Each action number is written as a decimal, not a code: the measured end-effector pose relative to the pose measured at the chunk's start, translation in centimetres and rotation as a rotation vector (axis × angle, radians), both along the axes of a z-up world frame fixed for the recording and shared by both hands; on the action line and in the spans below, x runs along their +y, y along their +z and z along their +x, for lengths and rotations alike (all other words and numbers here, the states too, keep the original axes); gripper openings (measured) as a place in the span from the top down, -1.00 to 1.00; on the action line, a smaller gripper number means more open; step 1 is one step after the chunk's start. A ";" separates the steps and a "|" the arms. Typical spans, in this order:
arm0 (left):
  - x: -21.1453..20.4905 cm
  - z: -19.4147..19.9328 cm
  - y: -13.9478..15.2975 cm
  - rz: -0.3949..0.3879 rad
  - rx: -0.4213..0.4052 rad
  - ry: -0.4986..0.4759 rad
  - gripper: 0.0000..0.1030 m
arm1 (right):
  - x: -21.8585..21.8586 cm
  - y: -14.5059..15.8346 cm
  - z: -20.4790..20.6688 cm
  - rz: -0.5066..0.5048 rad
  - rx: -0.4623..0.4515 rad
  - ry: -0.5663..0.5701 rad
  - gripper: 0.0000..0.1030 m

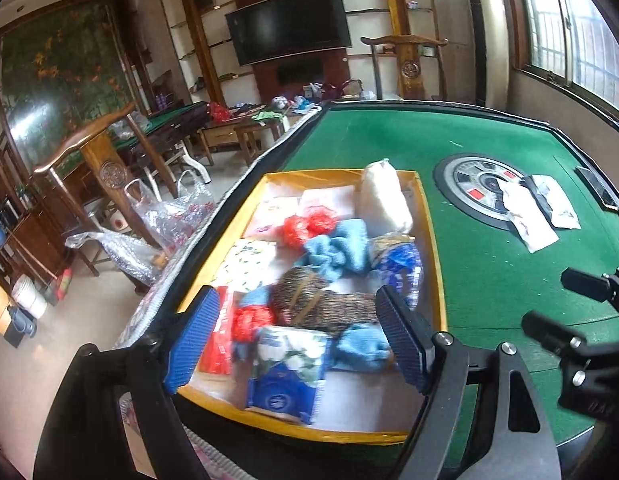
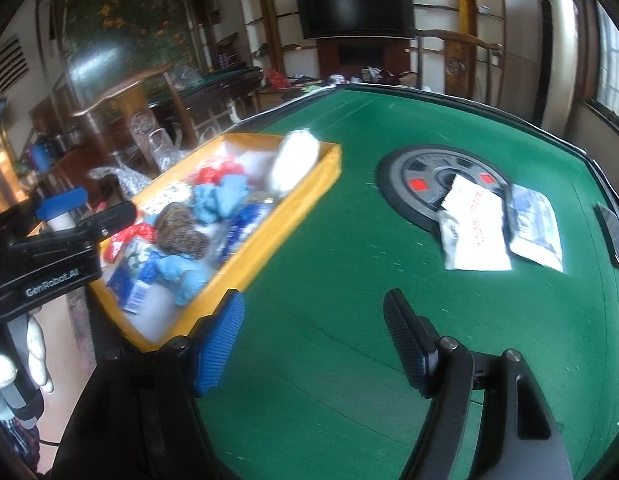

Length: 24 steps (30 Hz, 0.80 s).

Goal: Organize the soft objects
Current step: 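Lift both open grippers out of the tray back over the table, then grasp the blue-and-white wet-wipes packet on the table with the right gripper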

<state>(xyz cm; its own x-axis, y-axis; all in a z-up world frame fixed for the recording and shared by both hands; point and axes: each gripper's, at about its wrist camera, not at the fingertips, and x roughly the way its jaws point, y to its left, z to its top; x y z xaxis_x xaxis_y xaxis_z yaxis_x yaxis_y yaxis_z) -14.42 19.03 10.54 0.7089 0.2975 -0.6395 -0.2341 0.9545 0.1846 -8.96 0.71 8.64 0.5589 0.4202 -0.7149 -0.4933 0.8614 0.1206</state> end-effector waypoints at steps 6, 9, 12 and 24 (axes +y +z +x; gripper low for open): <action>-2.6 0.7 0.0 0.016 0.000 -0.041 -0.56 | -4.4 -0.2 0.5 0.013 0.021 -0.083 -0.32; -3.3 0.4 0.7 0.022 -0.049 -0.042 -0.56 | -5.5 -0.2 0.6 -0.007 0.016 -0.106 -0.32; -4.2 0.5 1.7 0.009 -0.093 -0.069 -0.65 | -7.6 0.2 1.6 -0.053 -0.022 -0.181 -0.32; -9.0 3.4 1.6 -0.131 0.018 -0.242 -0.66 | -19.2 0.2 13.8 0.118 0.139 -0.484 -0.32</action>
<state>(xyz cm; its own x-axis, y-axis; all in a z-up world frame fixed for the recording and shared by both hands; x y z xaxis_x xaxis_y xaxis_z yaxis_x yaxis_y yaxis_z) -11.03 10.07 12.18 0.7377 0.0347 -0.6742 0.0060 0.9983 0.0579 4.81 -18.54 8.84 0.6124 0.2190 -0.7596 -0.0137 0.9637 0.2668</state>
